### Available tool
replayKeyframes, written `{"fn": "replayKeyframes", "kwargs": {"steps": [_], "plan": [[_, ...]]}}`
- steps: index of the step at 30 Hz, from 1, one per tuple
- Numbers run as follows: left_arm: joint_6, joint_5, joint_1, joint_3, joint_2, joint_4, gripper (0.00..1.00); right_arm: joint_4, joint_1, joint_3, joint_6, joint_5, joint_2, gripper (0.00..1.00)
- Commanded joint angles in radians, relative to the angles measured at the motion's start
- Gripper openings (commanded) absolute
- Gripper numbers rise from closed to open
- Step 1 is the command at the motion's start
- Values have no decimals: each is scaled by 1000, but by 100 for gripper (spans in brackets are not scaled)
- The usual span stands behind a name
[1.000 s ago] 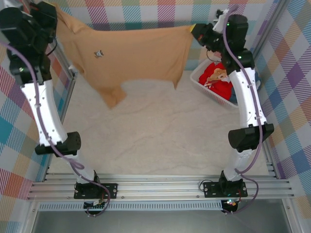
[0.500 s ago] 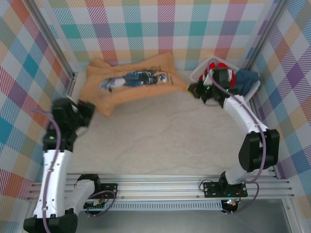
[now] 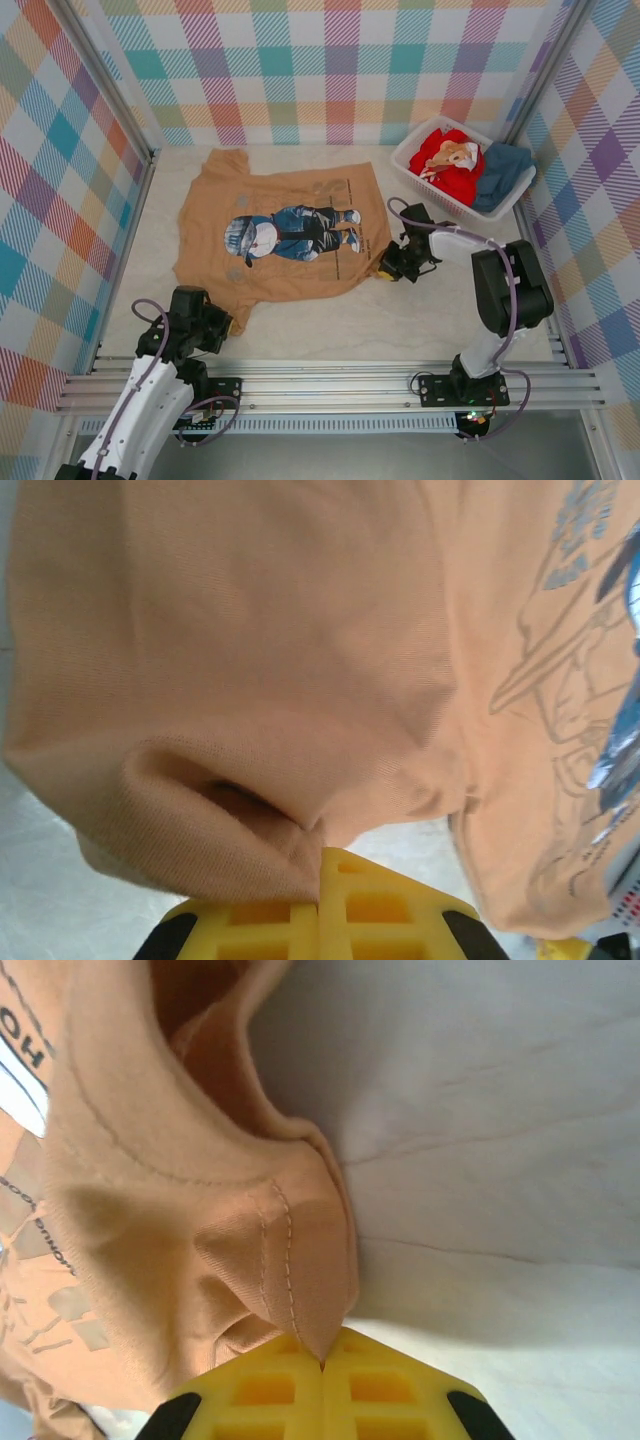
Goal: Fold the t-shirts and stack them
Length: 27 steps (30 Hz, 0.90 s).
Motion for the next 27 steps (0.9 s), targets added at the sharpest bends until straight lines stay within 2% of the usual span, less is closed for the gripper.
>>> {"fn": "replayKeyframes", "kwargs": {"steps": [1,8,12,15,19,27], "plan": [[-52,1,-10,-10,-1,-19,0,-73,2,-15,-27,75,-47,0],[-57,45,-28,39,132,102,0,-146,0,8,-60,170,-56,0],[-41,40,-65,126,201,75,0,-185,-4,48,-89,220,-60,0],[-57,6,-88,196,180,32,0,-204,-15,81,-113,235,-44,0],[-69,29,-98,253,167,5,0,-217,-39,112,-130,249,-16,0],[-58,79,-136,202,83,-57,0,-231,-73,152,-162,258,22,0]]}}
